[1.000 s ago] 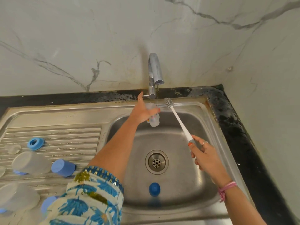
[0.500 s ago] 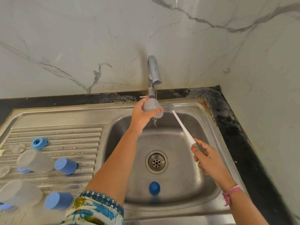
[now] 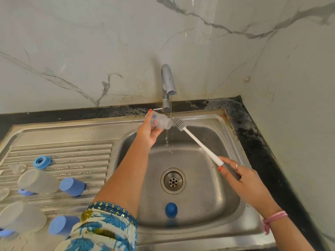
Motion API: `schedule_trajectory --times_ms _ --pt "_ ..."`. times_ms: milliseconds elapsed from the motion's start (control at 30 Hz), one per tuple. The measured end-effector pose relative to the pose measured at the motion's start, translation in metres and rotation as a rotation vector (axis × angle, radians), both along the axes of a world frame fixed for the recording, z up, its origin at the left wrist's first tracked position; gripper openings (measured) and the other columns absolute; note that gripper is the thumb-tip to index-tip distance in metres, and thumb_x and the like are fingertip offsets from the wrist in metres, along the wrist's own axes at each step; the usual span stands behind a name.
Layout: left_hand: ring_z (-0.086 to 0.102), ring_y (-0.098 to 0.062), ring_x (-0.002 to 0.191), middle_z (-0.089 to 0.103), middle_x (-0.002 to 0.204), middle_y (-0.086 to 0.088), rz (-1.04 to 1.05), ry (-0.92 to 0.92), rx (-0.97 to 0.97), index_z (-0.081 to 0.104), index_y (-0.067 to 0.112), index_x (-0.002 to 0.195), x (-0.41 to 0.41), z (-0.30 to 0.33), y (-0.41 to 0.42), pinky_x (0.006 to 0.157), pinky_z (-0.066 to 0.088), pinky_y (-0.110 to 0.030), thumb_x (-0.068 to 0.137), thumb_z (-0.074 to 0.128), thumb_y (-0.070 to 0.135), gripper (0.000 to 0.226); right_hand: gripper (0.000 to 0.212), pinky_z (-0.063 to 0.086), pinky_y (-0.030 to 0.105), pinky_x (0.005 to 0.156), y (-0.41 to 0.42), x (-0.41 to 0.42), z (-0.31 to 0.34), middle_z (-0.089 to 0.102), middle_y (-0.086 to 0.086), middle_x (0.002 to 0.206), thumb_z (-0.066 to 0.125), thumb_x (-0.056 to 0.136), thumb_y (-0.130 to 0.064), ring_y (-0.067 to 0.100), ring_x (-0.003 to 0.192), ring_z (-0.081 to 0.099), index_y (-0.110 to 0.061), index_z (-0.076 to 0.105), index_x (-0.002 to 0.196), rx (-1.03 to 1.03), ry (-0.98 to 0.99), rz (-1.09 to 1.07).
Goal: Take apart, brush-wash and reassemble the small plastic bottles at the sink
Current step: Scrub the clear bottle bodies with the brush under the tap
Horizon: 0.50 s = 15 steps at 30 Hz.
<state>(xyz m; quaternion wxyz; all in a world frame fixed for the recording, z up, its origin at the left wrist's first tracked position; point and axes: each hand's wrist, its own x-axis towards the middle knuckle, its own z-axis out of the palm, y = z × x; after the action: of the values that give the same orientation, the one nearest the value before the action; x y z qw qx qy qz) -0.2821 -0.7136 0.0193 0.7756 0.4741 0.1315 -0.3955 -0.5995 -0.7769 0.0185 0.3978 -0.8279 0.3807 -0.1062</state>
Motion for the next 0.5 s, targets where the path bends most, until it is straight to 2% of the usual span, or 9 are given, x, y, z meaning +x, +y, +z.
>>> schedule_trajectory --times_ms 100,167,267,333,433,500 --pt "0.064 -0.032 0.100 0.059 0.119 -0.020 0.035 -0.005 0.017 0.053 0.004 0.112 0.002 0.002 0.000 0.093 0.051 -0.054 0.089 0.069 0.027 0.036 0.035 0.039 0.020 0.045 0.001 -0.005 -0.002 0.058 0.002 0.058 0.054 0.092 -0.044 0.006 0.045 0.047 -0.046 0.054 0.128 -0.083 -0.018 0.030" --pt "0.065 -0.032 0.096 0.060 0.112 -0.020 -0.013 -0.030 0.063 0.055 0.004 0.103 0.003 0.003 0.000 0.092 0.051 -0.054 0.091 0.067 0.024 0.026 0.038 0.036 0.017 0.044 0.004 -0.005 -0.003 0.056 -0.003 0.055 0.054 0.092 -0.044 0.007 0.044 0.046 -0.046 0.053 0.130 -0.168 -0.010 0.061" --pt "0.062 -0.033 0.100 0.059 0.102 -0.017 -0.150 -0.091 0.113 0.053 0.009 0.096 -0.003 0.009 -0.002 0.096 0.048 -0.056 0.094 0.058 0.019 0.011 0.038 0.035 0.017 0.041 0.003 -0.002 0.001 0.041 -0.017 0.054 0.050 0.094 -0.046 0.005 0.041 0.041 -0.045 0.050 0.132 -0.509 0.101 0.169" --pt "0.060 -0.031 0.100 0.056 0.097 -0.014 -0.215 -0.125 0.159 0.051 0.013 0.095 -0.005 0.013 -0.004 0.099 0.045 -0.057 0.092 0.052 0.018 0.006 0.041 0.036 0.024 0.033 0.000 0.004 0.001 0.042 -0.013 0.057 0.041 0.098 -0.047 0.009 0.037 0.043 -0.035 0.056 0.134 -0.668 0.235 0.252" --pt "0.059 -0.025 0.083 0.056 0.095 -0.012 -0.263 -0.138 0.196 0.054 0.013 0.099 -0.006 0.025 -0.012 0.085 0.052 -0.046 0.086 0.061 0.024 0.019 0.048 0.043 0.029 0.034 -0.008 0.011 -0.012 0.053 -0.007 0.063 0.034 0.095 -0.049 0.014 0.040 0.049 -0.035 0.051 0.137 -0.766 0.240 0.261" --pt "0.059 -0.023 0.068 0.061 0.087 -0.011 -0.271 -0.162 0.252 0.057 0.014 0.100 -0.008 0.027 -0.017 0.072 0.051 -0.037 0.078 0.078 0.030 0.035 0.040 0.047 0.028 0.044 -0.006 0.015 -0.013 0.054 -0.013 0.067 0.040 0.098 -0.046 0.010 0.048 0.051 -0.041 0.048 0.137 -0.647 0.189 0.270"
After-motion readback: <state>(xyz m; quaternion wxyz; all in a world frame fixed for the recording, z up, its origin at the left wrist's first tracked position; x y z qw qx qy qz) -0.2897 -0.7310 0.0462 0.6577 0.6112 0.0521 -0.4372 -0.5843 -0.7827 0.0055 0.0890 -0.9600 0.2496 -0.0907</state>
